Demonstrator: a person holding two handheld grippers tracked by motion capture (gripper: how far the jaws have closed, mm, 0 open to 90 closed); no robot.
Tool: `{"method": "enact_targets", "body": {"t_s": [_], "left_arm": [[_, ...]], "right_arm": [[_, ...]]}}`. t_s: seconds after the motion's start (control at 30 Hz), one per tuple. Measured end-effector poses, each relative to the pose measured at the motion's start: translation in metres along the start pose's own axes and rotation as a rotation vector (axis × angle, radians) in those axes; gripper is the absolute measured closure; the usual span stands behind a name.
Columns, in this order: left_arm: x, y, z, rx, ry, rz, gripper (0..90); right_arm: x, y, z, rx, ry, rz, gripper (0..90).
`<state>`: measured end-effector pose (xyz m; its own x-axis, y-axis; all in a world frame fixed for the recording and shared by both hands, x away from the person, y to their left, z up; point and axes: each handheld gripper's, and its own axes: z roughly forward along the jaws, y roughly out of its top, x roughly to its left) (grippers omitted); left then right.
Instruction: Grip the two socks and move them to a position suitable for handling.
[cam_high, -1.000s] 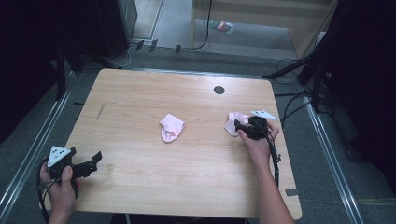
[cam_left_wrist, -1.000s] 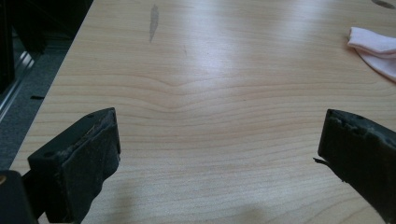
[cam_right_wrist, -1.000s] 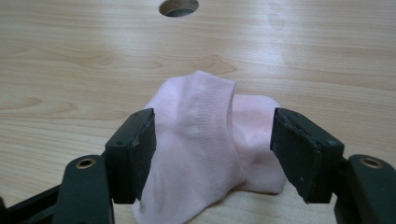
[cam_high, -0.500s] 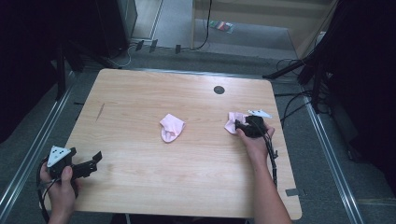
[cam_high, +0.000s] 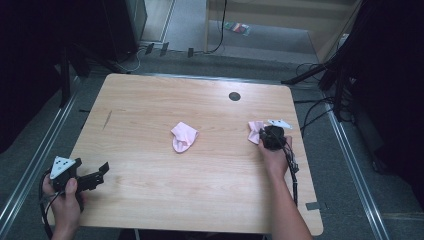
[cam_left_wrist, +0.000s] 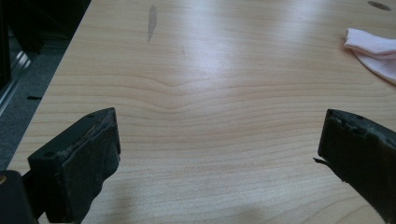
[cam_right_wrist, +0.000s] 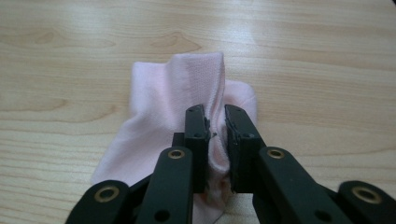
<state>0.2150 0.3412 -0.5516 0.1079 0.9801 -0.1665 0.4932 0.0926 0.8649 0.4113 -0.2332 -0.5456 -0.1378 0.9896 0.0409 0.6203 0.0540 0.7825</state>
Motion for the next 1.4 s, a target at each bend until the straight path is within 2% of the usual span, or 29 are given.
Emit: {"method": "enact_targets", "body": {"t_s": [0.03, 0.1, 0.17, 0.23, 0.27, 0.3, 0.33, 0.37, 0.4, 0.47, 0.5, 0.57, 0.7, 0.87, 0.93, 0.97, 1.03, 1.17, 1.23, 1.27, 1.3, 1.37, 1.4], "left_arm": [[0.0, 0.0, 0.0, -0.003, -0.001, 0.001, 0.0], [0.0, 0.0, 0.0, -0.006, -0.001, 0.002, 0.0], [0.0, 0.0, 0.0, -0.004, 0.0, 0.004, 0.0], [0.001, 0.0, 0.0, -0.003, -0.015, -0.006, 0.0], [0.001, 0.0, 0.0, -0.003, -0.015, -0.006, 0.0], [0.001, 0.0, 0.001, 0.0, -0.021, -0.015, 0.0], [0.002, 0.0, 0.001, 0.003, -0.024, -0.026, 0.0], [0.002, 0.0, 0.001, 0.003, -0.024, -0.026, 0.0], [0.003, 0.0, 0.001, 0.006, -0.021, -0.033, 0.0], [0.002, 0.001, 0.001, 0.007, -0.017, -0.029, 0.0], [0.001, 0.001, 0.001, 0.007, -0.007, -0.014, 0.0], [-0.001, 0.001, 0.002, 0.005, 0.004, 0.001, 0.0], [-0.003, 0.002, 0.001, 0.023, -0.012, 0.032, 0.0], [-0.004, 0.005, -0.003, 0.026, -0.007, 0.035, 0.0], [-0.007, 0.011, -0.009, 0.015, -0.03, 0.009, 0.0], [-0.007, 0.011, -0.009, 0.015, -0.03, 0.009, 0.0], [-0.013, 0.015, -0.013, 0.001, -0.04, 0.005, 0.0], [-0.031, 0.021, -0.017, -0.022, -0.074, 0.03, 0.0], [-0.033, 0.022, -0.017, -0.024, -0.079, 0.035, 0.0], [-0.042, 0.025, -0.018, -0.025, -0.094, 0.051, 0.0], [-0.046, 0.027, -0.018, -0.022, -0.099, 0.061, 0.0], [-0.05, 0.029, -0.018, -0.025, -0.103, 0.069, 0.0], [-0.059, 0.031, -0.016, -0.023, -0.117, 0.077, 0.0]], "right_arm": [[-0.004, 0.001, -0.004, -0.001, 0.026, 0.046, 83.0], [-0.006, 0.001, -0.005, -0.011, 0.033, 0.047, 83.1], [-0.007, 0.004, -0.018, -0.05, 0.051, 0.078, 83.2], [-0.008, 0.008, -0.028, -0.073, 0.074, 0.088, 83.2], [-0.008, 0.008, -0.028, -0.073, 0.074, 0.088, 83.2], [-0.007, 0.012, -0.041, -0.099, 0.101, 0.104, 83.2], [-0.006, 0.014, -0.046, -0.101, 0.111, 0.106, 83.2], [-0.006, 0.014, -0.046, -0.101, 0.111, 0.106, 83.2], [-0.002, 0.017, -0.058, -0.117, 0.126, 0.101, 83.2], [0.001, 0.018, -0.064, -0.12, 0.131, 0.097, 83.2], [0.006, 0.02, -0.075, -0.127, 0.146, 0.094, 83.2], [0.01, 0.019, -0.086, -0.13, 0.159, 0.091, 83.2], [0.019, 0.014, -0.102, -0.134, 0.184, 0.089, 83.2], [0.028, 0.008, -0.116, -0.141, 0.206, 0.074, 83.1], [0.036, 0.003, -0.126, -0.153, 0.213, 0.056, 83.0], [0.038, 0.002, -0.129, -0.148, 0.215, 0.063, 83.0], [0.042, 0.0, -0.132, -0.15, 0.224, 0.05, 83.0], [0.053, -0.006, -0.141, -0.152, 0.249, 0.054, 83.0], [0.055, -0.007, -0.143, -0.156, 0.255, 0.051, 83.0], [0.061, -0.01, -0.148, -0.177, 0.218, 0.013, 82.9], [0.064, -0.012, -0.15, -0.187, 0.209, 0.0, 82.9], [0.067, -0.015, -0.152, -0.183, 0.218, 0.004, 82.9], [0.074, -0.02, -0.153, -0.181, 0.22, -0.018, 82.9]]}}
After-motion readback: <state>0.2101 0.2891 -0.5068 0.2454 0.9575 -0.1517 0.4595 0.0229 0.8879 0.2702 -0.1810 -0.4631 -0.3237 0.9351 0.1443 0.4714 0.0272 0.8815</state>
